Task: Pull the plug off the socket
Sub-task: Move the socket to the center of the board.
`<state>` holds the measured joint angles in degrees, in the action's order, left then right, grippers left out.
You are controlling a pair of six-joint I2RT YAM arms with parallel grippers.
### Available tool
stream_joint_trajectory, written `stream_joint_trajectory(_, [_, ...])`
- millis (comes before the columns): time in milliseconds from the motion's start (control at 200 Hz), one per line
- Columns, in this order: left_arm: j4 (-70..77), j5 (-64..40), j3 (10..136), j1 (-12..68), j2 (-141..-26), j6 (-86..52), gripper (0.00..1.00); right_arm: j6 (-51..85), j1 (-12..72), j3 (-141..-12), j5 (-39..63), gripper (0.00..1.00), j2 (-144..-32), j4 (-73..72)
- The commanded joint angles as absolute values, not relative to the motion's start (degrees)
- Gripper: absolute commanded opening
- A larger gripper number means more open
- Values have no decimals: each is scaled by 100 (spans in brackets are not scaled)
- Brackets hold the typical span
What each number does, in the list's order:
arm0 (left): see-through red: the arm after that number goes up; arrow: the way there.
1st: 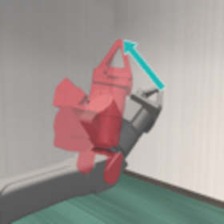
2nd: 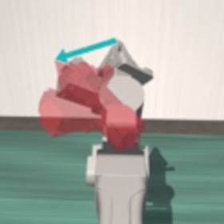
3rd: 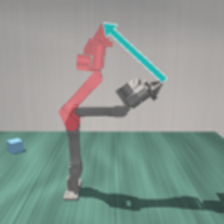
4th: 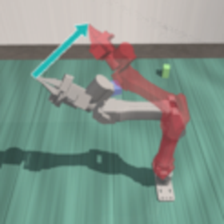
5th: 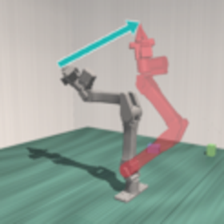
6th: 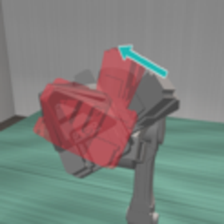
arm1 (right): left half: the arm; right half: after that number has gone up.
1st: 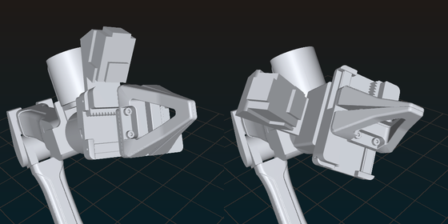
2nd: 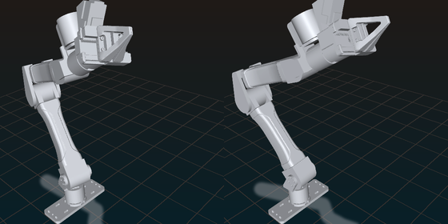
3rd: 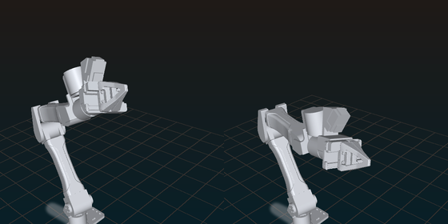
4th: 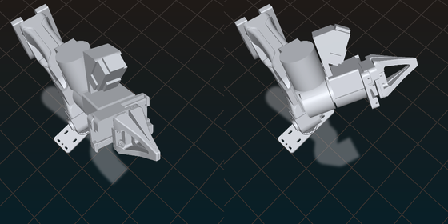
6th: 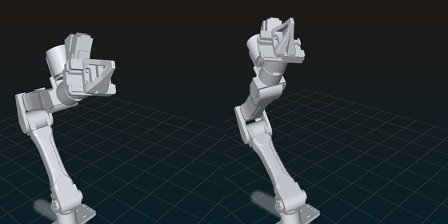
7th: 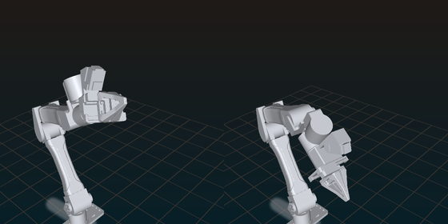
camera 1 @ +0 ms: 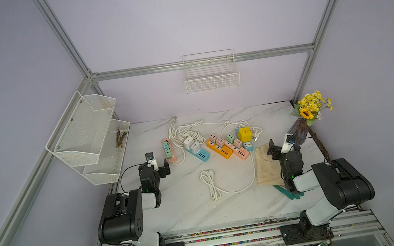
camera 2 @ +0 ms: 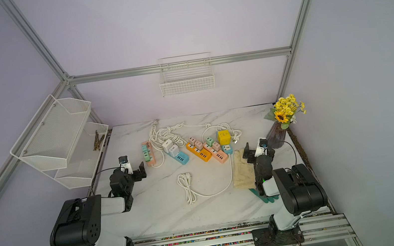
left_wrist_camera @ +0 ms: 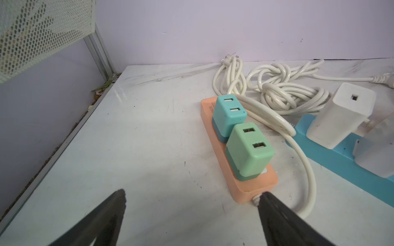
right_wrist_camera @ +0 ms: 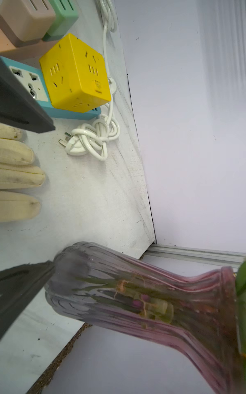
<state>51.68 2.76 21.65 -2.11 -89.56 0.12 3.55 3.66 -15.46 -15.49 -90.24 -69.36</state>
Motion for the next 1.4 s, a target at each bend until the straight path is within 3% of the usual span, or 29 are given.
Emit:
stream_joint_trajectory(0, [5324, 266, 2164, -196, -8938, 40, 100, 300, 396, -1556, -1525, 100, -9030, -6961])
stream_joint_trajectory(915, [5240, 564, 2216, -202, -8944, -83, 100, 251, 402, -1492, -1378, 100, -8958, -7060])
stream_joint_trajectory(990, [5139, 916, 2252, -198, -8778, -195, 100, 198, 431, -1418, -1405, 100, -8421, -6759])
stream_joint_trajectory(1105, [3987, 544, 2468, -123, -7704, 35, 100, 118, 439, -1521, -955, 100, -7280, -5736])
stream_joint_trajectory(1295, [1361, 30, 3501, -81, -6388, -1818, 100, 1941, 431, -2254, -94, 100, -5668, -3692])
stream_joint_trajectory(1395, [1516, -733, 3436, -88, -6309, -2944, 100, 3355, 431, -2213, 829, 99, -5403, -4149])
